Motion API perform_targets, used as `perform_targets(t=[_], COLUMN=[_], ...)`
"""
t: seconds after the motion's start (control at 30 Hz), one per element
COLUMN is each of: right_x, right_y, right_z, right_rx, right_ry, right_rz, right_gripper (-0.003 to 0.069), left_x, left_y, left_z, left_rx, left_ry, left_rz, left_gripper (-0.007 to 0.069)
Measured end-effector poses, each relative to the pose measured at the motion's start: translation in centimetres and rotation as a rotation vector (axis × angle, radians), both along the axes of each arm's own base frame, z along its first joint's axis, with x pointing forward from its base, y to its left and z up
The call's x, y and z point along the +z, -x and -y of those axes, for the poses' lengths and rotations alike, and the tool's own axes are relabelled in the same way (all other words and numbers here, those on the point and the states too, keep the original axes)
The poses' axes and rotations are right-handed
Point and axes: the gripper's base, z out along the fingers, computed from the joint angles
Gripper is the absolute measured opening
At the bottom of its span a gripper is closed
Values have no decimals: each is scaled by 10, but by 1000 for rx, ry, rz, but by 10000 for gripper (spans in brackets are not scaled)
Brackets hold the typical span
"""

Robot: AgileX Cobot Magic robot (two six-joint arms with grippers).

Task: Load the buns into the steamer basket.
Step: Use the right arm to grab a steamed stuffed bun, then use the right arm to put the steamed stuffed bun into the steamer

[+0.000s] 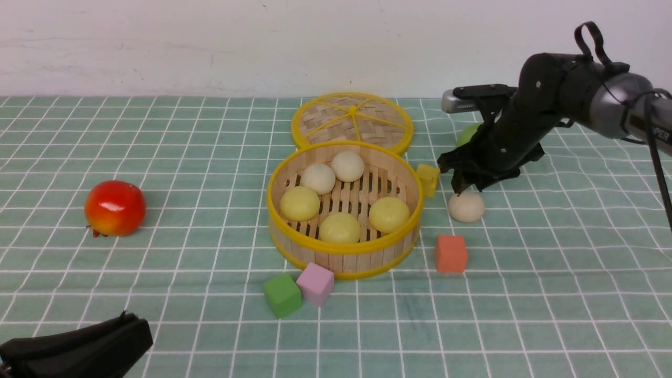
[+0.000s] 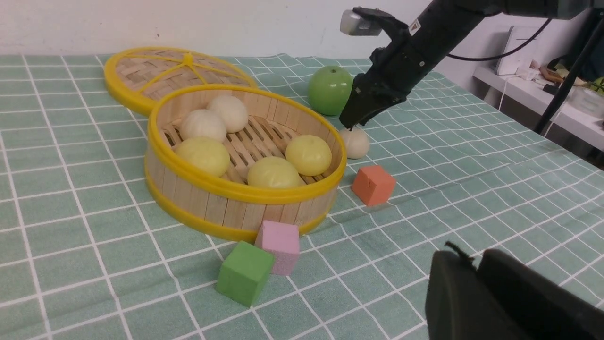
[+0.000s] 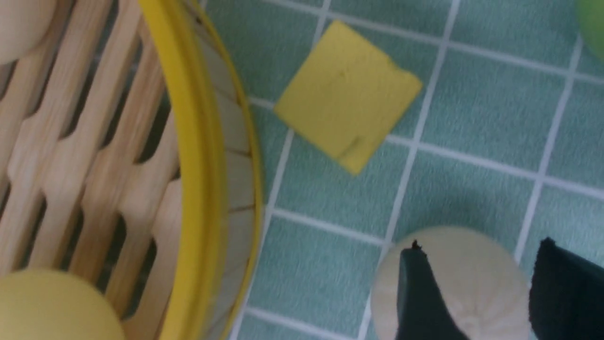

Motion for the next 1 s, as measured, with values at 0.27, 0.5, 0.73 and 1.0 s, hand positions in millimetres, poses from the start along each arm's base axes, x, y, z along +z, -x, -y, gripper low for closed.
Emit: perform_targets(t=[0.27, 0.5, 0.73, 1.0], right_x=[-19, -27, 3, 68], right_y=[-5, -8, 2, 25], right_z=[0, 0, 1, -24], right_rx=[-1, -2, 42, 136], right_ry=[15, 25, 35, -139], right_rz=[-13, -5, -9, 84], right_gripper=[328, 274, 20, 10], left_x=[0, 0, 0, 0], left_y=[0, 0, 0, 0], left_z=[0, 0, 0, 0], left_rx=[0, 0, 0, 0], left_ry=[0, 0, 0, 0], left_rz=[0, 0, 0, 0], left_gripper=[74, 83, 92, 92])
